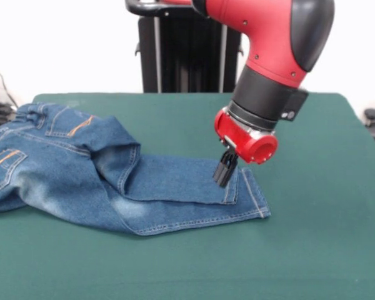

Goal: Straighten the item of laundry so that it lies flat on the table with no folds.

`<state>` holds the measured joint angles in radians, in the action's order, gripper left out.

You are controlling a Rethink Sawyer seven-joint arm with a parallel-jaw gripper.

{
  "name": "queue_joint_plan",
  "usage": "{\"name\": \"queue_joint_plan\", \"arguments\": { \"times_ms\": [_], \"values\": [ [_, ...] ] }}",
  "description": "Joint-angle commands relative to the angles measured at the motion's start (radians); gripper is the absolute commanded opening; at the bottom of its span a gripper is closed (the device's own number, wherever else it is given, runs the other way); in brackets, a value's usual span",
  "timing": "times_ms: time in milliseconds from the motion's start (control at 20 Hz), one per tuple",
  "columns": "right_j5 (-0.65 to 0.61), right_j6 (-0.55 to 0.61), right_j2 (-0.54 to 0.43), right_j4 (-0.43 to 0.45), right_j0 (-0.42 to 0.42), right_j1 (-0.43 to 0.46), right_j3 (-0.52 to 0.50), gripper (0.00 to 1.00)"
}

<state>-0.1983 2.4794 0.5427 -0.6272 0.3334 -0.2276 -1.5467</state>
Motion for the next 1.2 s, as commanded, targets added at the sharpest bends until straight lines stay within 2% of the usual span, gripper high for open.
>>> {"name": "queue_joint_plan", "arguments": {
  "times_ms": [50, 300, 350, 450, 850, 1200],
  "values": [
    [0.040, 0.210, -0.133, -0.031, 0.022, 0.040, -0.052, 0.00],
    [0.045, 0.203, -0.130, -0.028, 0.020, 0.050, -0.043, 0.00],
    [0.053, 0.204, -0.137, -0.029, 0.016, 0.046, -0.048, 1.00],
    [0.041, 0.203, -0.114, -0.027, 0.029, 0.057, -0.037, 1.00],
    [0.069, 0.210, -0.156, -0.031, 0.014, 0.061, -0.051, 1.00],
    [0.081, 0.248, -0.152, -0.069, 0.047, 0.104, -0.023, 1.00]
  ]
}}
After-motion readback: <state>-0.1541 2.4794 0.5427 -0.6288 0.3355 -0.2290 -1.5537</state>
